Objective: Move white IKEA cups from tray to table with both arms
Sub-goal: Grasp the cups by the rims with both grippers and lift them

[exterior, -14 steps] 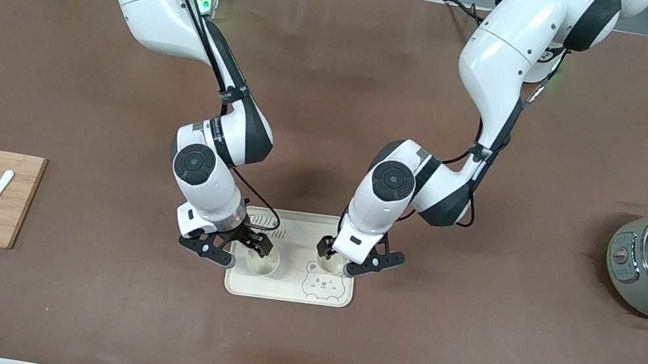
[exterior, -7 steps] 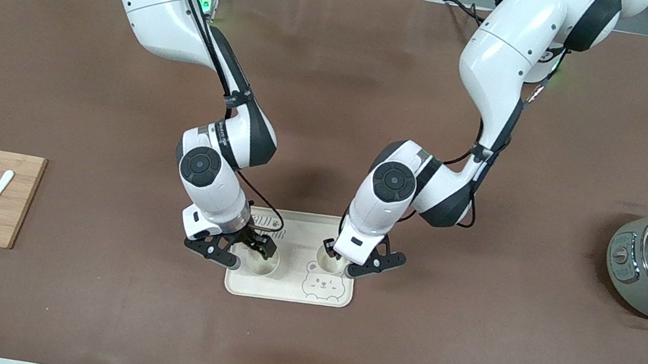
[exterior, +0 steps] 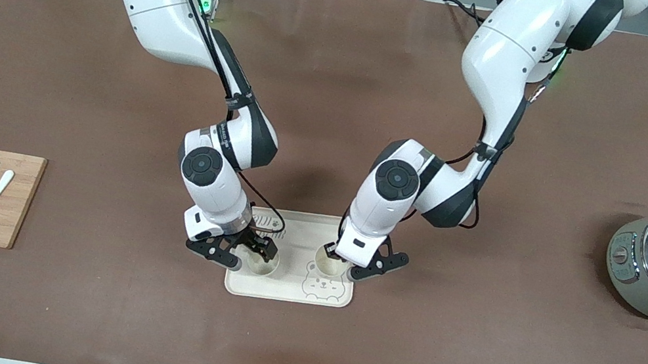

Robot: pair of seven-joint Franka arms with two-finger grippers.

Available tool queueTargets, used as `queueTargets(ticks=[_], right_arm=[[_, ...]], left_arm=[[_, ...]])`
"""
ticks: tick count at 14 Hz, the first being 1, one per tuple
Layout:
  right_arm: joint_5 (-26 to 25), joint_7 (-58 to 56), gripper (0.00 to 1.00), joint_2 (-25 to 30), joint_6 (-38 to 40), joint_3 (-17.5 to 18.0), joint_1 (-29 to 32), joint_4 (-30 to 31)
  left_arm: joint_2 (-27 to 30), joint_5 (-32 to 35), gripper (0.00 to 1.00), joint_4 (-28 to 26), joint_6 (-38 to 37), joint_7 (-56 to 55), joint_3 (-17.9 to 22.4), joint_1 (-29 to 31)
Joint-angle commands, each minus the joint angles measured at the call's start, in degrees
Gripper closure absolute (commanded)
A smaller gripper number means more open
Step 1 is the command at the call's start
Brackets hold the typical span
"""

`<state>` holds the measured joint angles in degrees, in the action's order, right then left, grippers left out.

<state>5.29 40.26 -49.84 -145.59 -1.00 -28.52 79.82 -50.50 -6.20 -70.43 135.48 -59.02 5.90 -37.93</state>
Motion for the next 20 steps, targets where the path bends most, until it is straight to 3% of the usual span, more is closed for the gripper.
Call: queueTargets(ticks=[1,5,8,17,20], right_arm=[[-0.71,1.05,0.49,-1.13,-0.04,-0.4,-0.48,-2.04],[-0.71,0.96,0.84,-1.31,-0.04,-0.4,-0.39,-2.04],[-0.71,1.05,1.0,-1.31,-0.04,-0.49,-0.39,-2.04],[-0.19,0.96,1.0,-0.35,1.1,-0.31,-0.48,-2.13],[0.16,0.87,1.0,2.29,7.75,-0.05,-0.13,-2.56]], left_arm=[[3.12,-0.57,1.0,-0.59,-2.5,-0.66,0.95,0.48],[4.62,-0.22,1.0,-0.67,-5.22,0.21,1.92,2.15],[6.28,-0.21,1.0,-0.68,-8.81,4.42,1.83,4.52],[7.17,-0.21,1.0,-0.94,-17.96,15.14,2.27,11.73],[7.34,1.19,1.0,-0.94,-19.64,18.75,2.27,14.19]])
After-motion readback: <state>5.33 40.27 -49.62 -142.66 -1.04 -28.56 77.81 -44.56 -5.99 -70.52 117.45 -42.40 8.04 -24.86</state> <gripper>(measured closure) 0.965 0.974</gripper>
